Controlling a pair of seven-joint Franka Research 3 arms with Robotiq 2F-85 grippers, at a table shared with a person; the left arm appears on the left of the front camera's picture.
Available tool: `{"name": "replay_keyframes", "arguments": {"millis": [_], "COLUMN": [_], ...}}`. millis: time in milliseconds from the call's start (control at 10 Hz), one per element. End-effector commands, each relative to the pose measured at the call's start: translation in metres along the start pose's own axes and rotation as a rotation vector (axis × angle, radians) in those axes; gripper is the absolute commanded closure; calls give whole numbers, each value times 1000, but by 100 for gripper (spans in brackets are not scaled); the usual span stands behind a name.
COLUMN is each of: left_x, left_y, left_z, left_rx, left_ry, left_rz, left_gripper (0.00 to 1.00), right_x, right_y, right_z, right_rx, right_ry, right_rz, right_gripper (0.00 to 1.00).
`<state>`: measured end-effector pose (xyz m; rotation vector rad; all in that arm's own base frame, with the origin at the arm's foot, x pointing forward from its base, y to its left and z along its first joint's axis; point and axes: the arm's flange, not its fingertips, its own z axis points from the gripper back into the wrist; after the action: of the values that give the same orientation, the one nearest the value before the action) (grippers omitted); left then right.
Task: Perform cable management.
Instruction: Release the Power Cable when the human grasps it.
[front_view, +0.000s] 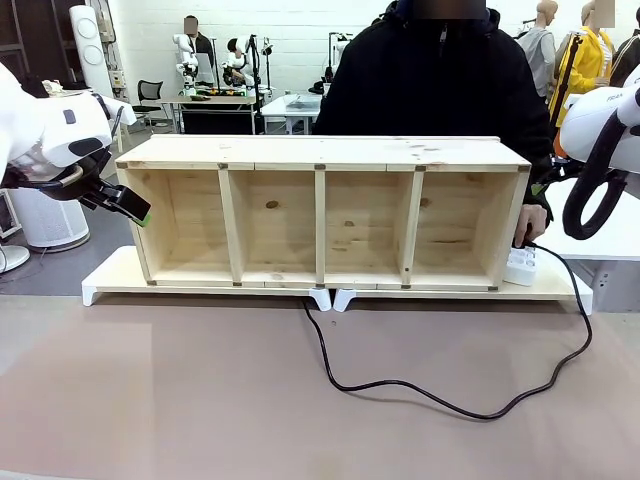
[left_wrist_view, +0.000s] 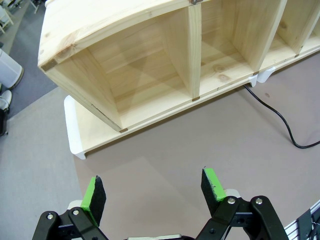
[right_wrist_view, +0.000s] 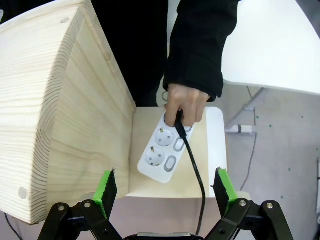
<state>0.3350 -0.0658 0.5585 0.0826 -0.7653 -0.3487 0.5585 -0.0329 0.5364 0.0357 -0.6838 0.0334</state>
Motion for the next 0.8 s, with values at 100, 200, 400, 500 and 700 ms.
{"name": "replay_keyframes", "arguments": {"millis": [100, 200, 400, 500, 700], "left_x": [0, 0, 0, 0, 0], "left_y": [0, 0, 0, 0, 0], "left_z": [0, 0, 0, 0, 0], "left_rx": [4, 4, 4, 4, 4], "left_ry": [0, 0, 0, 0, 0], "left_rz": [-1, -1, -1, -1, -1], "left_gripper": [0, 0, 0, 0, 0], "right_x": [0, 0, 0, 0, 0], "right_y": [-2, -2, -2, -2, -2], "right_z": [0, 0, 0, 0, 0], "right_rx": [-1, -1, -1, -1, -1], "right_ry": [0, 0, 0, 0, 0], "right_rz": [-2, -2, -2, -2, -2], "right_gripper": [0, 0, 0, 0, 0]}}
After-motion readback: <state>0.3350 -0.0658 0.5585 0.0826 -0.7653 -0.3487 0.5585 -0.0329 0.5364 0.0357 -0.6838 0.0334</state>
